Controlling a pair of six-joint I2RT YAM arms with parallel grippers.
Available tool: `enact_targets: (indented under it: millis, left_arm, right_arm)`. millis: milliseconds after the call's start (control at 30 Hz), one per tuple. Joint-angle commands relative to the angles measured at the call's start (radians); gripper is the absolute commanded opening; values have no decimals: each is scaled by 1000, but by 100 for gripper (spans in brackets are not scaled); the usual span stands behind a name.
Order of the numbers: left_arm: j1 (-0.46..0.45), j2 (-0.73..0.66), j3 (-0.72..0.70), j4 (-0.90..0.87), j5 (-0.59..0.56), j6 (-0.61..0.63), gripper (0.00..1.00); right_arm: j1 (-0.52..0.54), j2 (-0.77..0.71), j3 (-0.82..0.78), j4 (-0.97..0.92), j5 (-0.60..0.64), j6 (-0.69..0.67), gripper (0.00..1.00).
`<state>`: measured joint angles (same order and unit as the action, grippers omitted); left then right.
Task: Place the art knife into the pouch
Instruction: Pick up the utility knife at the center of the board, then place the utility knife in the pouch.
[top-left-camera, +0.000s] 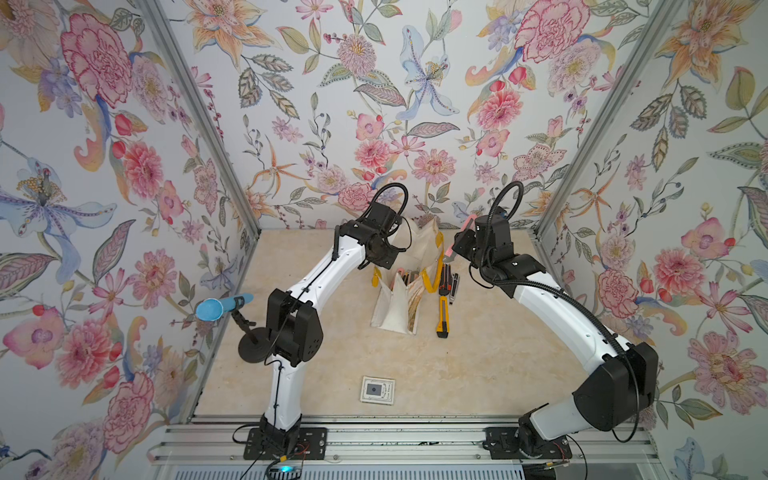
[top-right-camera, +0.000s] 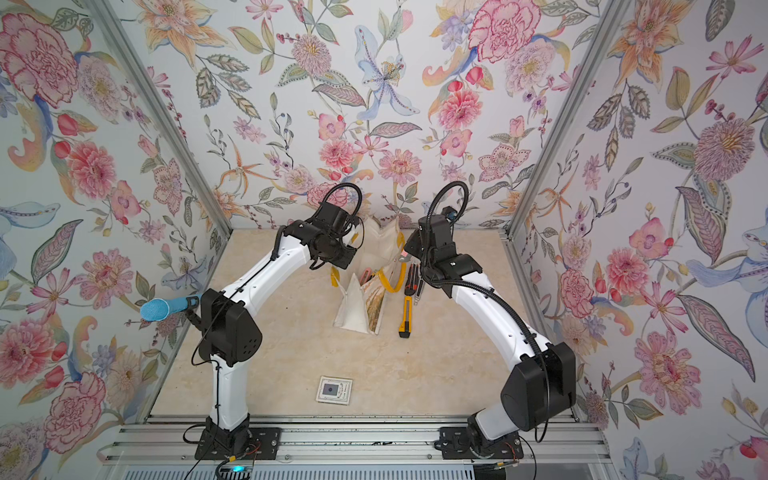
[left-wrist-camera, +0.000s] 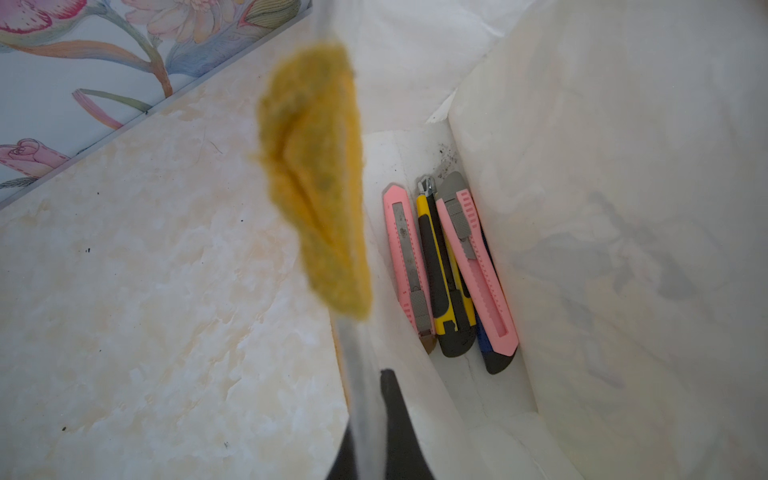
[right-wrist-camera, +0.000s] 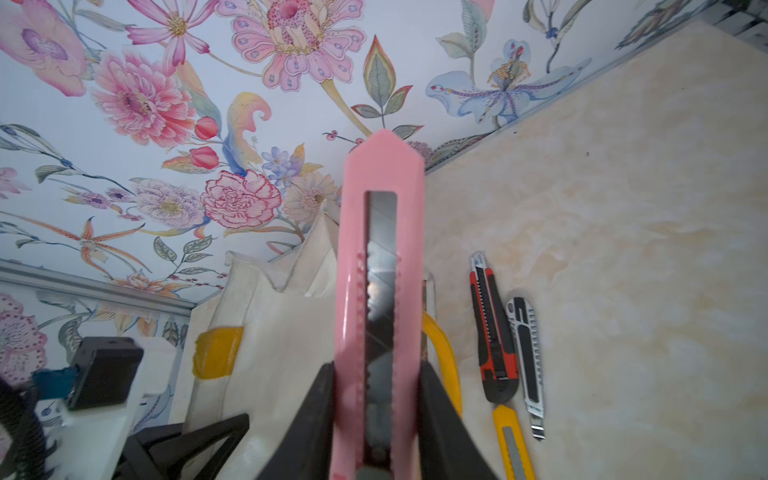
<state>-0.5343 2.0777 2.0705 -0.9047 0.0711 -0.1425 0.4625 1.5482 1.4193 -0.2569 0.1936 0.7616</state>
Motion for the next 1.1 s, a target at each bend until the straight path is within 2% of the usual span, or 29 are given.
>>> enact_targets:
  millis: [0,167,300,633,867,1067]
  left_arm:
    - [-18,6,39,-25,-13,-2,0]
    - [-23,5,43,-29,-23,-8,0]
    - [-23,4,47,-27,-23,-9,0]
    - [-22,27,83,-37,-30,-12,0]
    - [-22,38,99,-43,-35,-17,0]
    - [-23,46,103,-47,-42,-27,0]
  right_arm:
    - [41,65,65,109,-87,-22,26]
    - [79,170,167,122,-150,-30,26]
    - [96,255,214,58,-172,-66,26]
    - [103,319,121,13,-209,-59,28]
    - [101,349,164,-36,-202,-83,42]
    - [95,353,181,-35,-223,-118,46]
